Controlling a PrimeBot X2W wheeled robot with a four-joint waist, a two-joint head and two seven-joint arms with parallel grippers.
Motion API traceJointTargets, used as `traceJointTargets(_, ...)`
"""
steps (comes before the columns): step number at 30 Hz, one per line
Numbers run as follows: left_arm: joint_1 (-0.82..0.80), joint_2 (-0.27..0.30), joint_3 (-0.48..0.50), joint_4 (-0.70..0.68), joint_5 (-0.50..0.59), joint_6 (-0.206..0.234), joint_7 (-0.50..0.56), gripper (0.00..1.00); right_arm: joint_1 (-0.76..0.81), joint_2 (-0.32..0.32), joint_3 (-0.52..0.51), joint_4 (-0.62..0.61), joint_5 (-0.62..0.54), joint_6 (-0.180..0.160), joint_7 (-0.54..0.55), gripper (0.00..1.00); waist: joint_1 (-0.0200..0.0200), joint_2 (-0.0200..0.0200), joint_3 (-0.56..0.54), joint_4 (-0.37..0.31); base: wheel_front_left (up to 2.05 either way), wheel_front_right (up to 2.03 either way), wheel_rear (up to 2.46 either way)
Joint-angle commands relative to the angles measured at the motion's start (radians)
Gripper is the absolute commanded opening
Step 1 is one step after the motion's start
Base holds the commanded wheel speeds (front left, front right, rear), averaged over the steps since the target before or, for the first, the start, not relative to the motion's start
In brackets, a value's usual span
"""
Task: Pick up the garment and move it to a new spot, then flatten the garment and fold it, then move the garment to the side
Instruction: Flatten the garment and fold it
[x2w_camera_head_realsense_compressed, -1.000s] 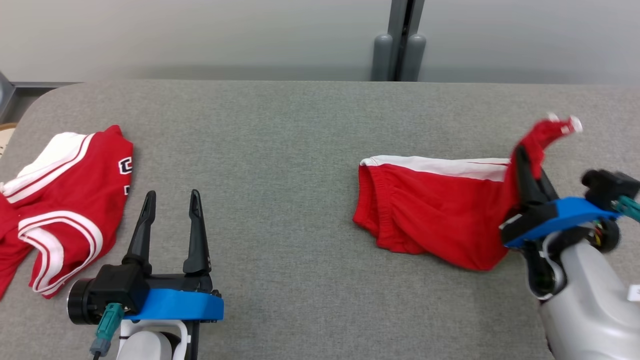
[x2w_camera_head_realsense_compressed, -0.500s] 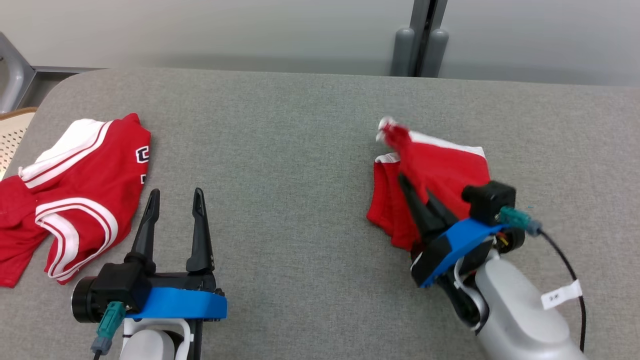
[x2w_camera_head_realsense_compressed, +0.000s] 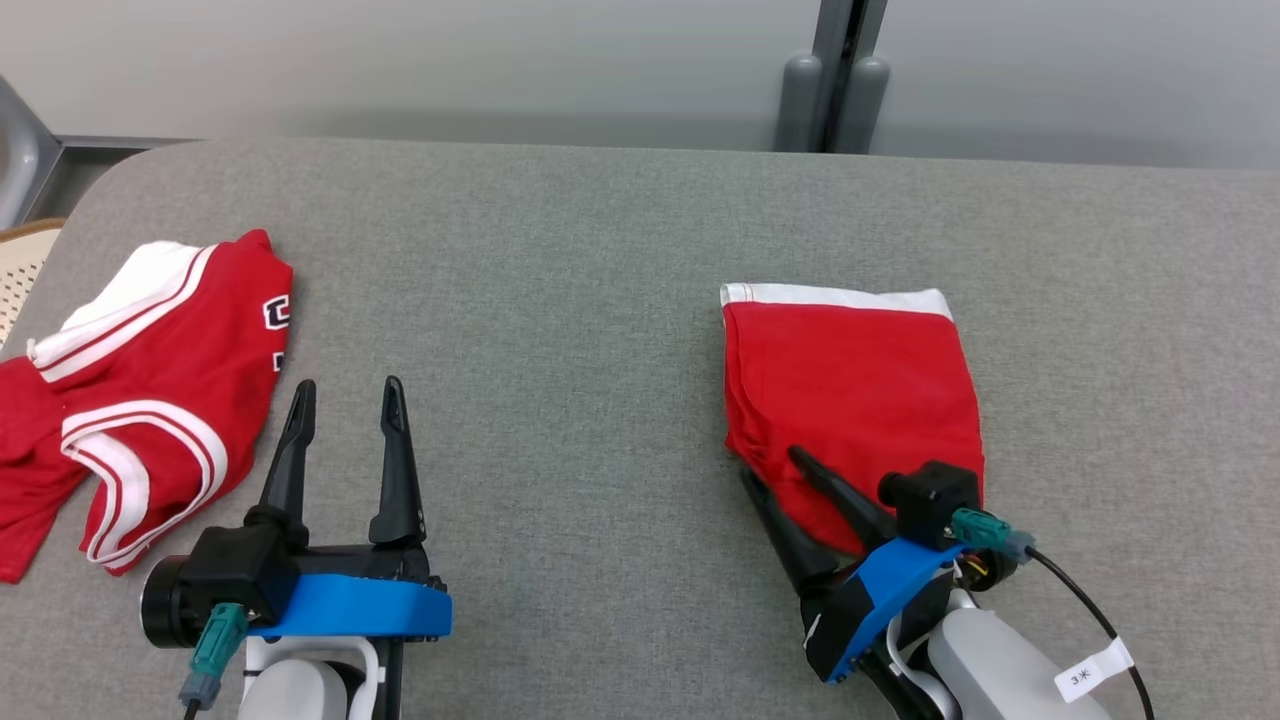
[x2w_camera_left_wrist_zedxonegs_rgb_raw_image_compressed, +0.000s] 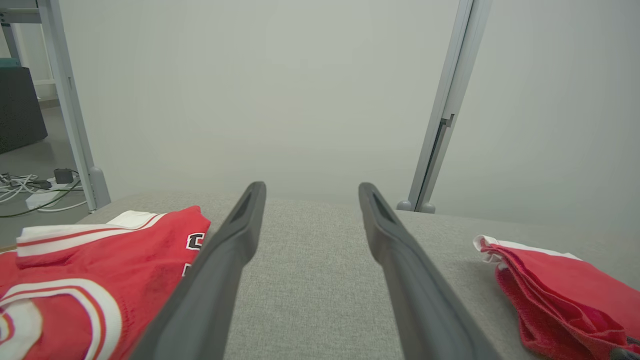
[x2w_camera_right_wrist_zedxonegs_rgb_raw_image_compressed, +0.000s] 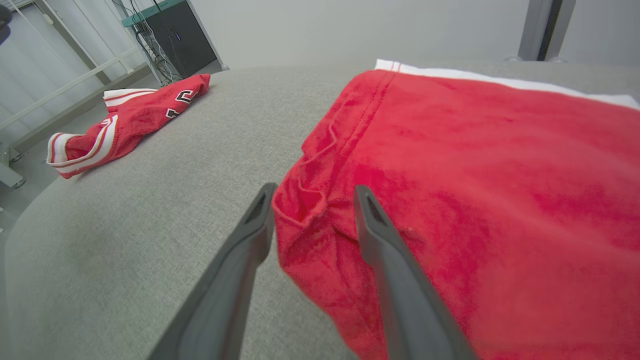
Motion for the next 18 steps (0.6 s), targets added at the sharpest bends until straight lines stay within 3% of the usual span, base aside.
traceJointTargets(1, -0.001, 0.000, 0.003, 0.004, 0.008, 0.003, -0.005, 1.00, 0.006, -0.001, 0.009, -0.010, -0.002, 0.000, -0.022, 1.00, 0.0000, -0.0001, -0.009, -0.009, 0.00, 0.00, 0.00)
traceJointTargets(8, 0.013, 0.000, 0.018, 0.007, 0.013, 0.001, -0.005, 1.00, 0.020, 0.007, -0.056, -0.048, -0.023, 0.000, -0.061, 1.00, 0.0000, -0.0001, -0.040, -0.042, 0.00, 0.00, 0.00)
traceJointTargets(18, 0.033, 0.000, 0.042, 0.019, 0.033, -0.008, -0.005, 1.00, 0.087, 0.002, -0.260, -0.147, -0.125, 0.000, -0.075, 1.00, 0.0000, -0.0001, -0.083, -0.106, 0.00, 0.00, 0.00)
